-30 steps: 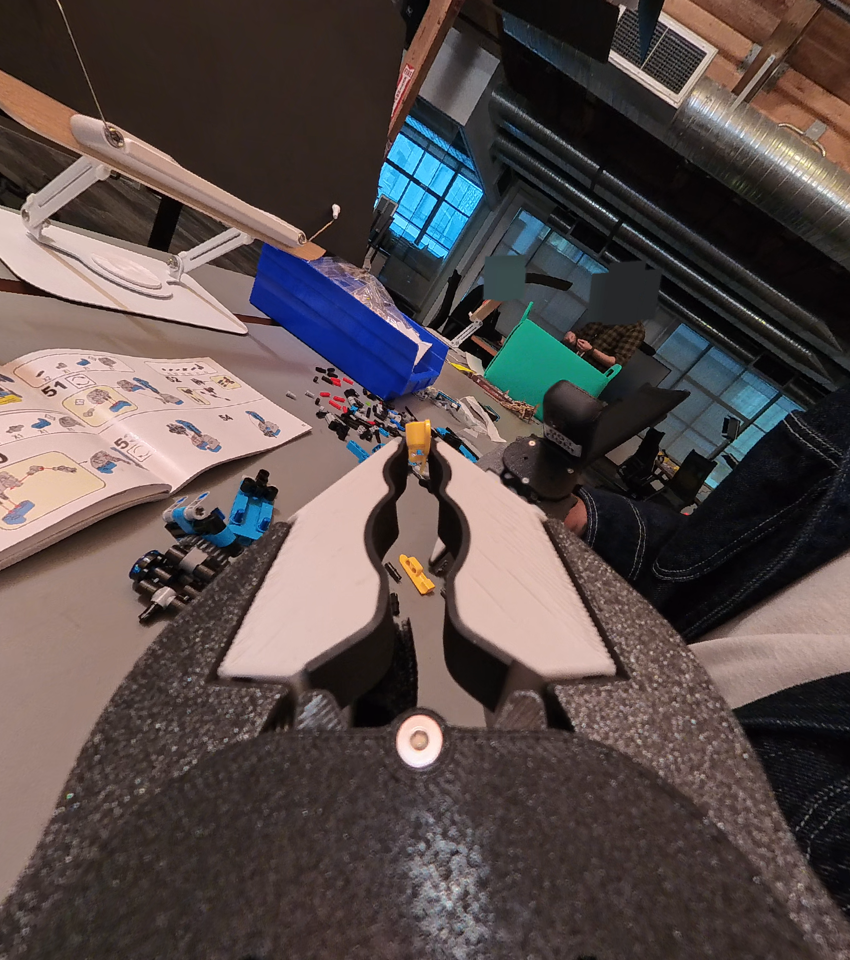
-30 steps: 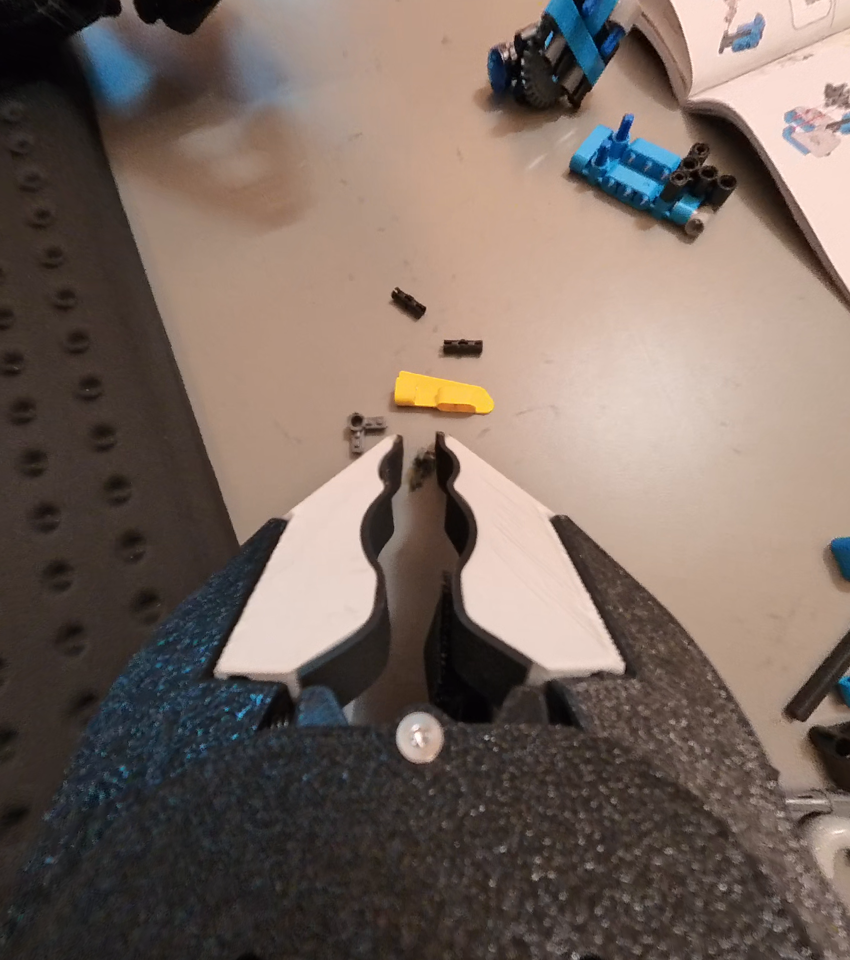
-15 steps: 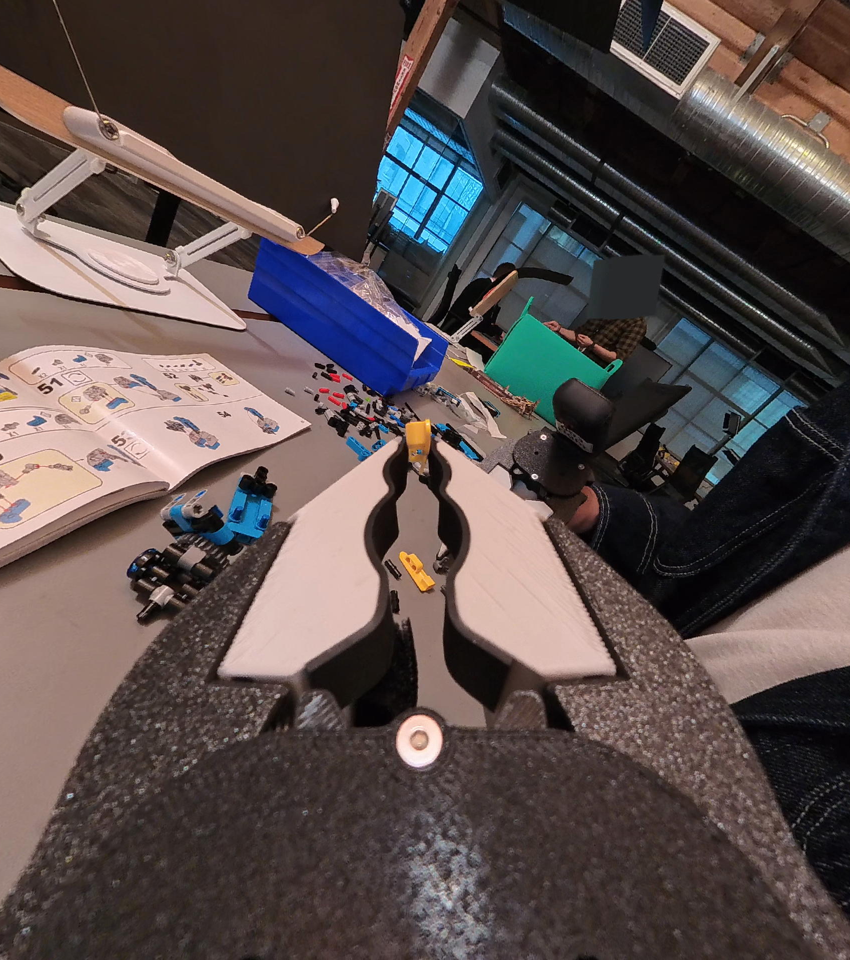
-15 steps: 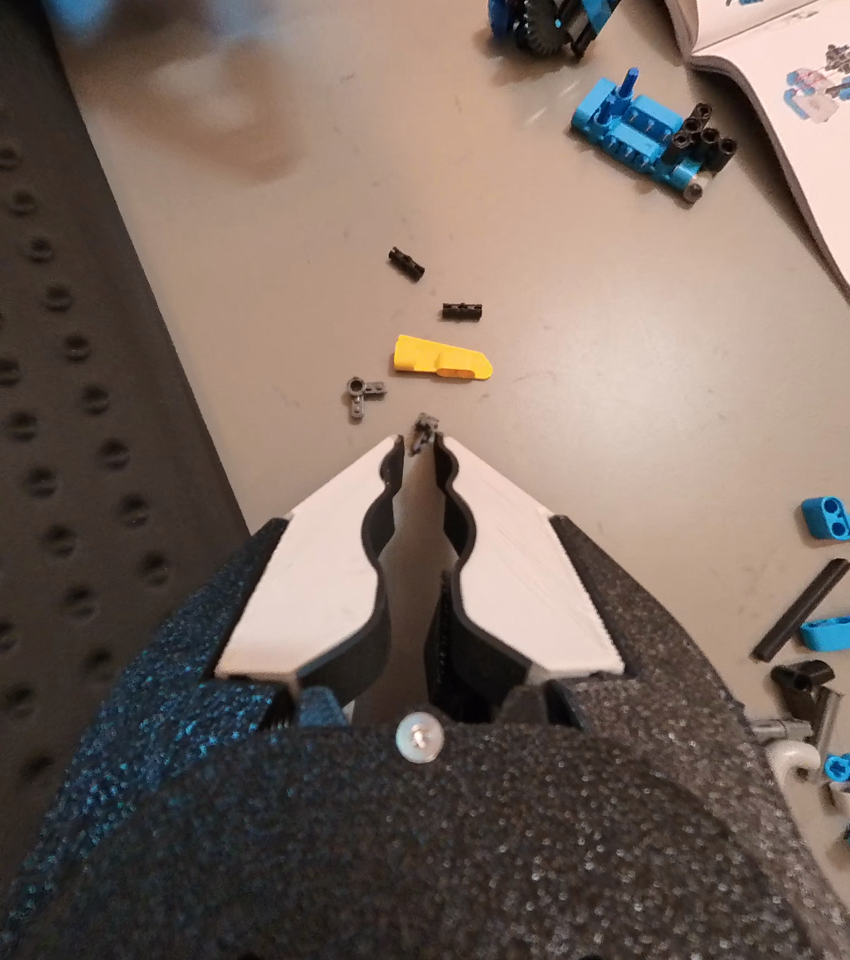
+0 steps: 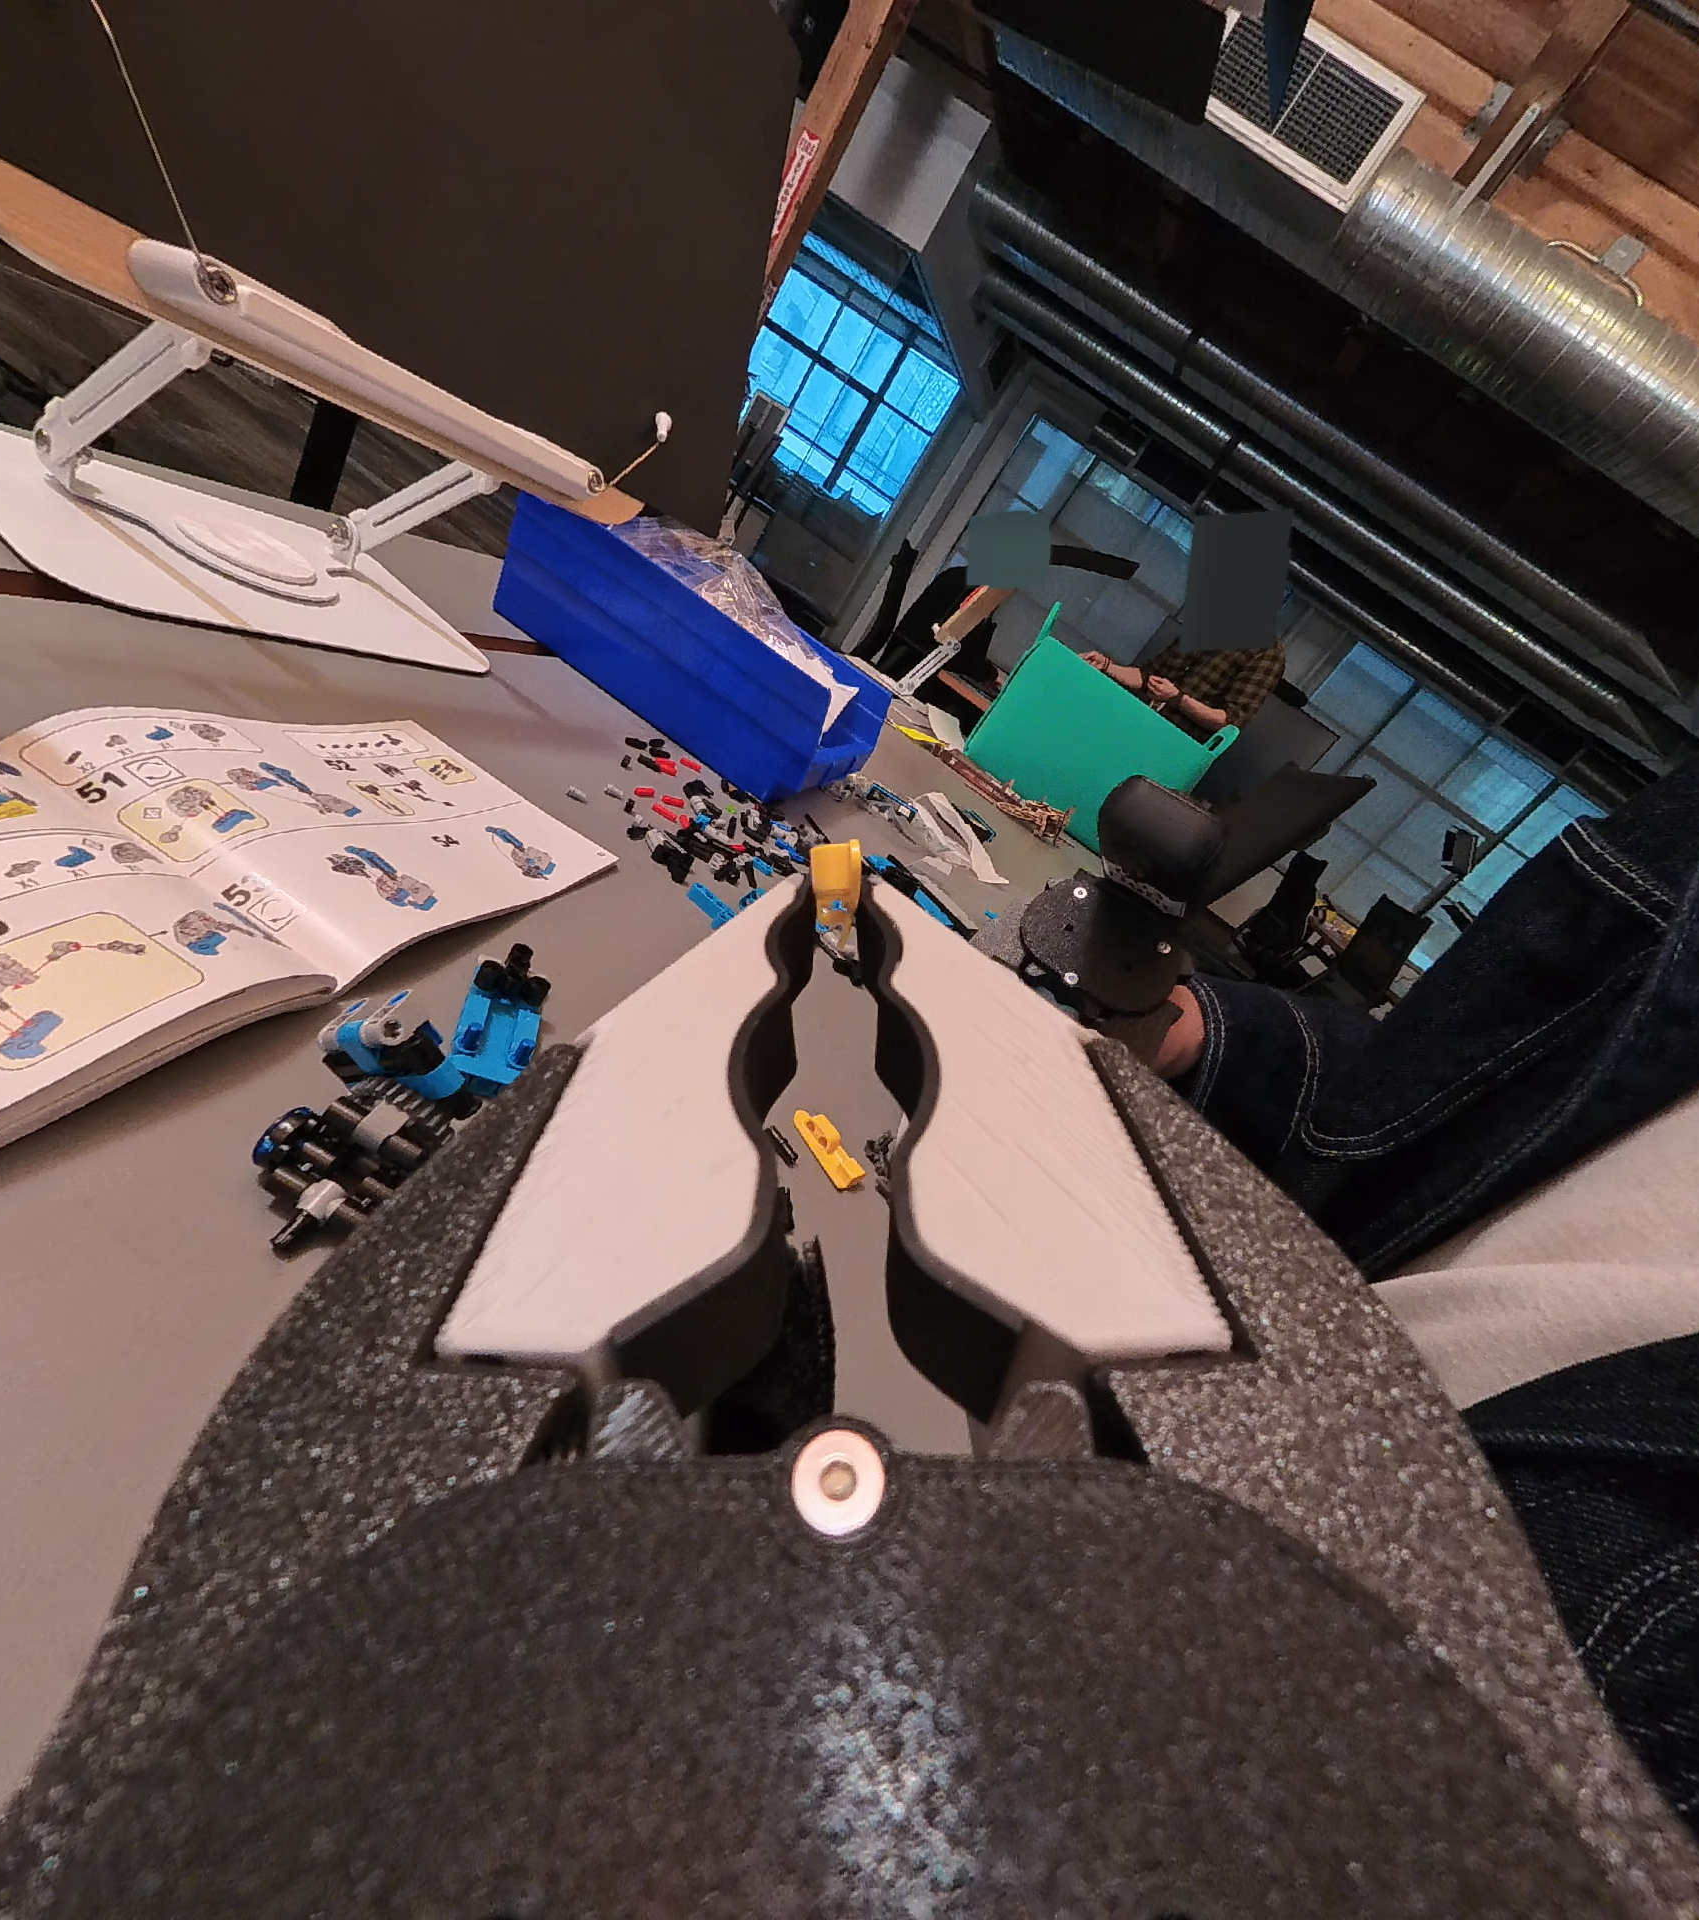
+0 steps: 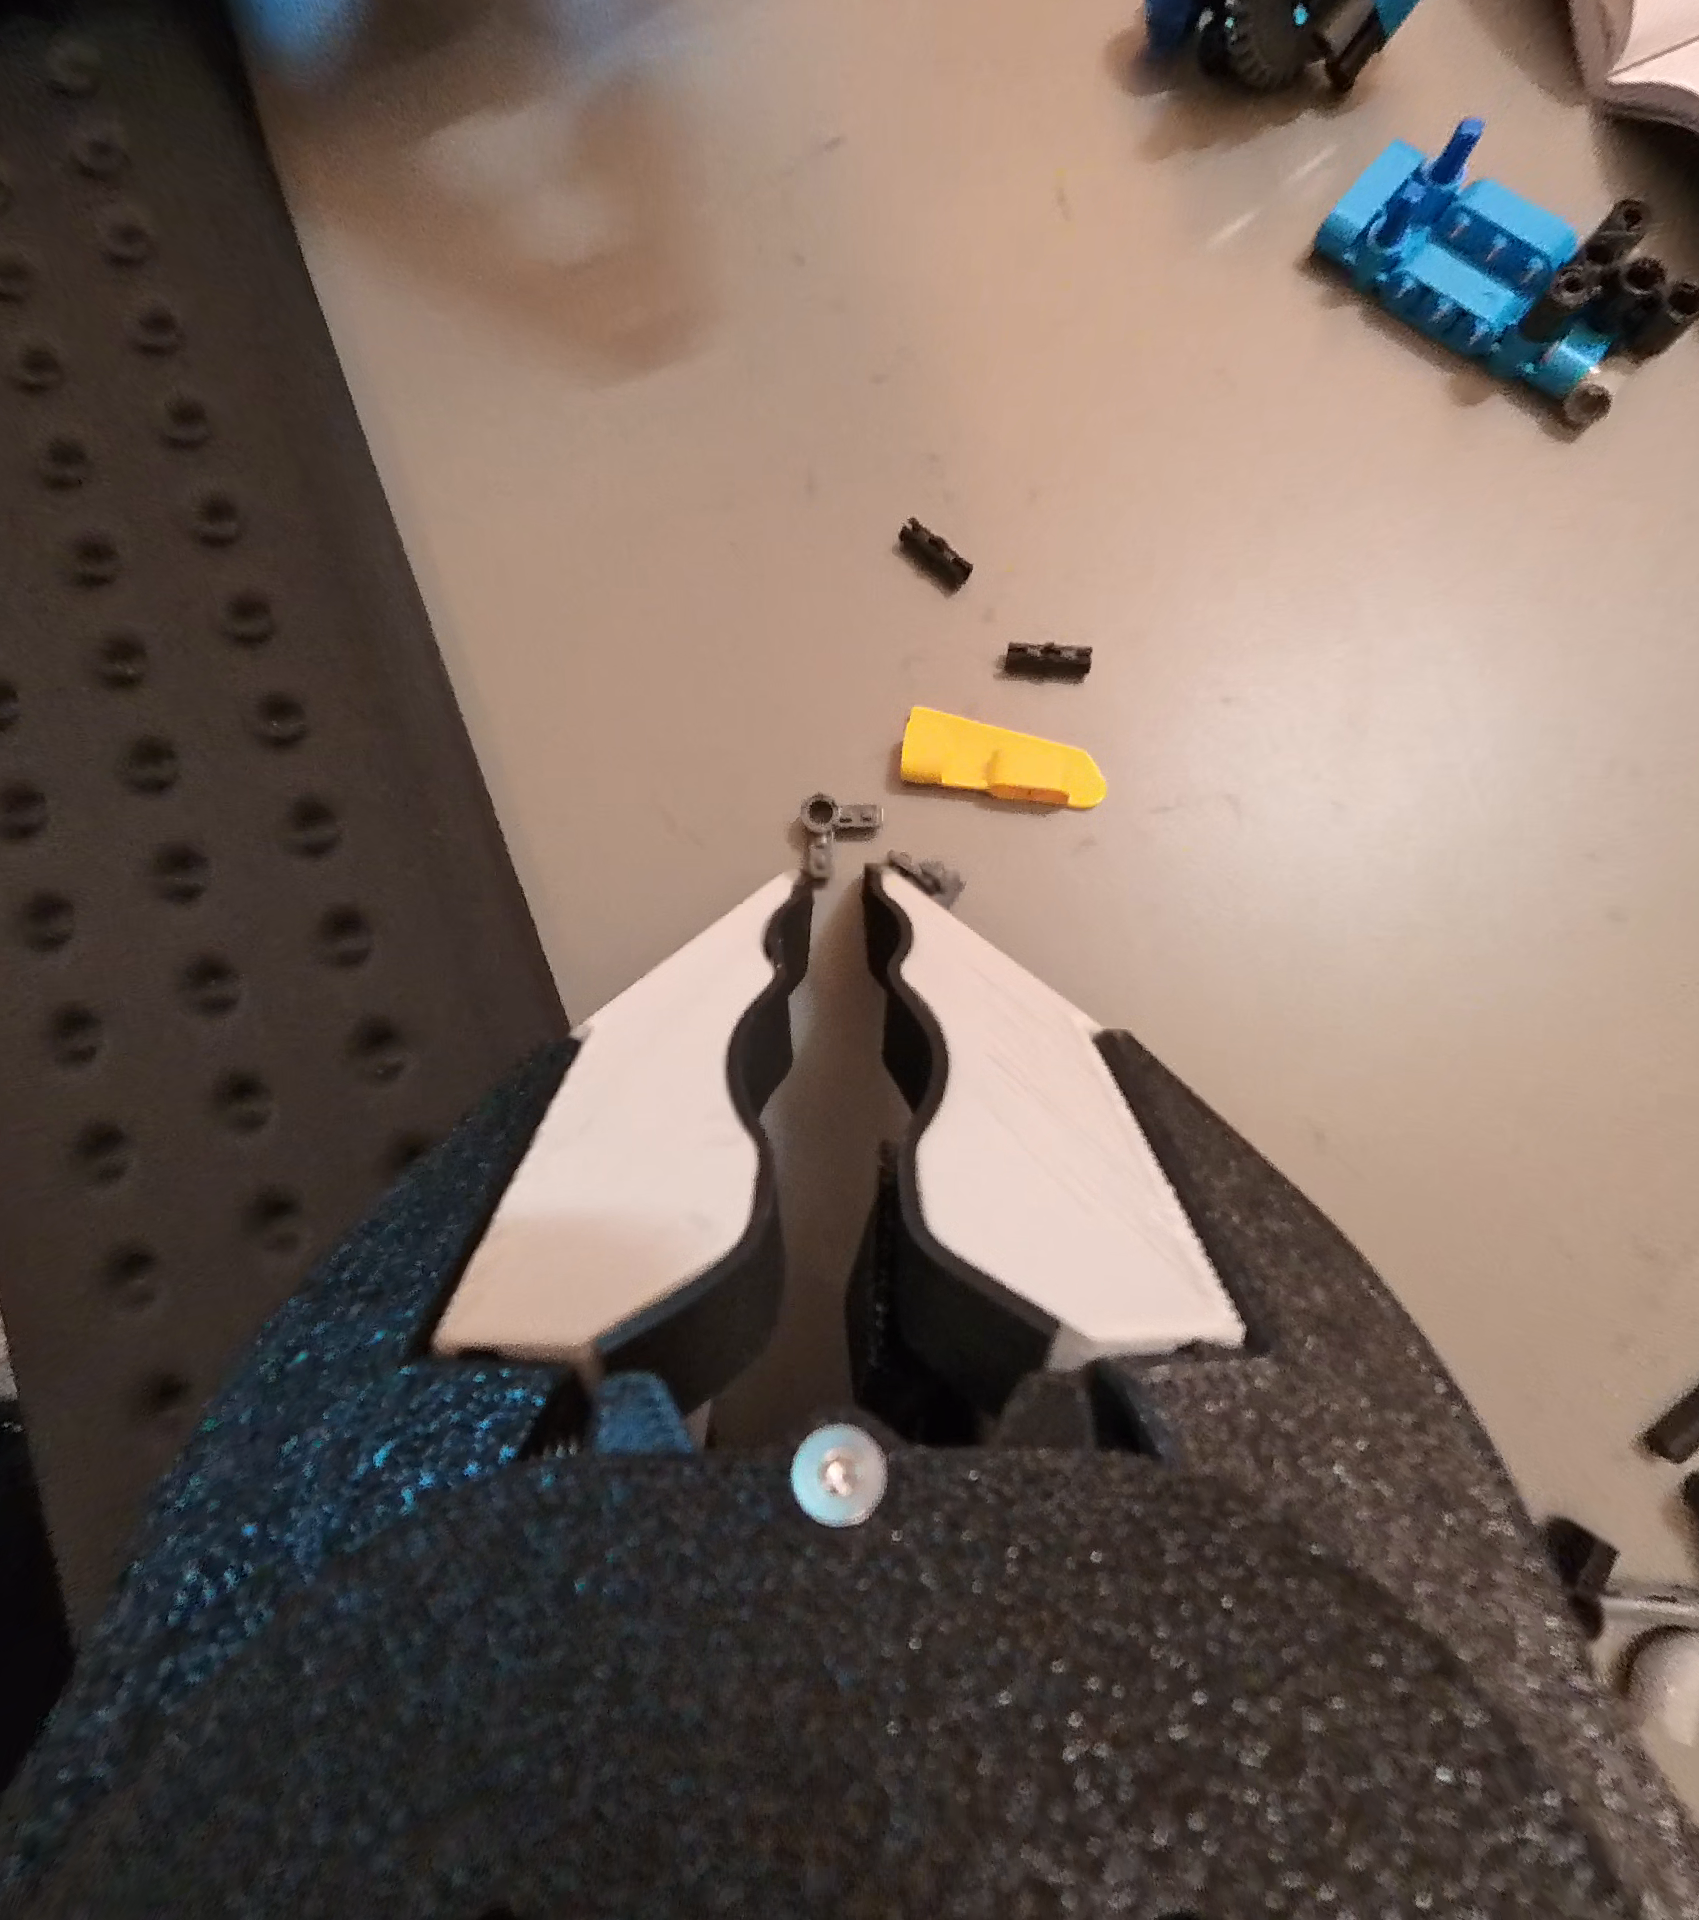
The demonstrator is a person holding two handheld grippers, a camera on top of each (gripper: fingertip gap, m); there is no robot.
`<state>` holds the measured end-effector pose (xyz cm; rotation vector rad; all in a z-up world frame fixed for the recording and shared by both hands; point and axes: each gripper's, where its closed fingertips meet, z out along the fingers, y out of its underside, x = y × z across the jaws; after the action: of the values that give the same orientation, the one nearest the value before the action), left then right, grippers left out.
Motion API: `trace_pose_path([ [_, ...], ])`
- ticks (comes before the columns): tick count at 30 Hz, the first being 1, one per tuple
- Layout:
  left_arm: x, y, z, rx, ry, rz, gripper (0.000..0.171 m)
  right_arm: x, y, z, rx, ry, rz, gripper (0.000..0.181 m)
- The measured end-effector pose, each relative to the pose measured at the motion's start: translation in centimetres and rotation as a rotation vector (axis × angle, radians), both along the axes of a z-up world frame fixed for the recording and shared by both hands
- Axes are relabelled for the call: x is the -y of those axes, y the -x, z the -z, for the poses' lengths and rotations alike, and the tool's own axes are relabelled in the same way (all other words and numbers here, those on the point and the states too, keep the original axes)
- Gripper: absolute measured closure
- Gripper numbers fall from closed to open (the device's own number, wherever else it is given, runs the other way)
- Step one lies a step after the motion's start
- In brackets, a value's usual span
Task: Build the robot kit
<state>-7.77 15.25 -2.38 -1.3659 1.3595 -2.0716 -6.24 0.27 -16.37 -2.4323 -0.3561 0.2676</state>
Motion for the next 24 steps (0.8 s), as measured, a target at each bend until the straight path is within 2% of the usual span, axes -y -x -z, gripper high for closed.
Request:
trace_pose_path([
  [4,-0.1,0.1,-0.1,0.003,0.004,-0.004,0.164,0.3,0.5,-1.0,-0.024,-0.018,-0.056,0.171],
  [7,-0.1,0.0,-0.1,0.004,0.007,0.000,0.164,0.6,-1.1,-1.6,0.023,-0.077,-0.115,0.165],
  [8,0.0,0.0,-0.1,0.004,0.007,0.004,0.164,0.7,-1.7,-1.5,0.032,-0.097,-0.152,0.161],
  [13,0.6,0.1,0.1,-0.002,-0.014,0.026,0.164,0.1,-2.5,-1.2,0.110,-0.239,-0.422,0.162],
  [15,0.9,0.2,0.1,0.002,-0.015,0.042,0.164,-0.3,-2.9,-0.8,0.132,-0.222,-0.495,0.162],
  [18,1.4,0.3,0.1,0.010,-0.022,0.071,0.164,-0.2,-2.3,-0.4,0.056,-0.186,-0.597,0.162],
  [20,1.8,0.3,0.1,0.012,-0.032,0.089,0.164,0.0,-1.8,-0.2,-0.004,-0.140,-0.642,0.162],
  [24,2.2,0.3,0.5,0.003,-0.054,0.108,0.164,-0.2,-1.5,-0.1,-0.006,-0.133,-0.688,0.163],
])
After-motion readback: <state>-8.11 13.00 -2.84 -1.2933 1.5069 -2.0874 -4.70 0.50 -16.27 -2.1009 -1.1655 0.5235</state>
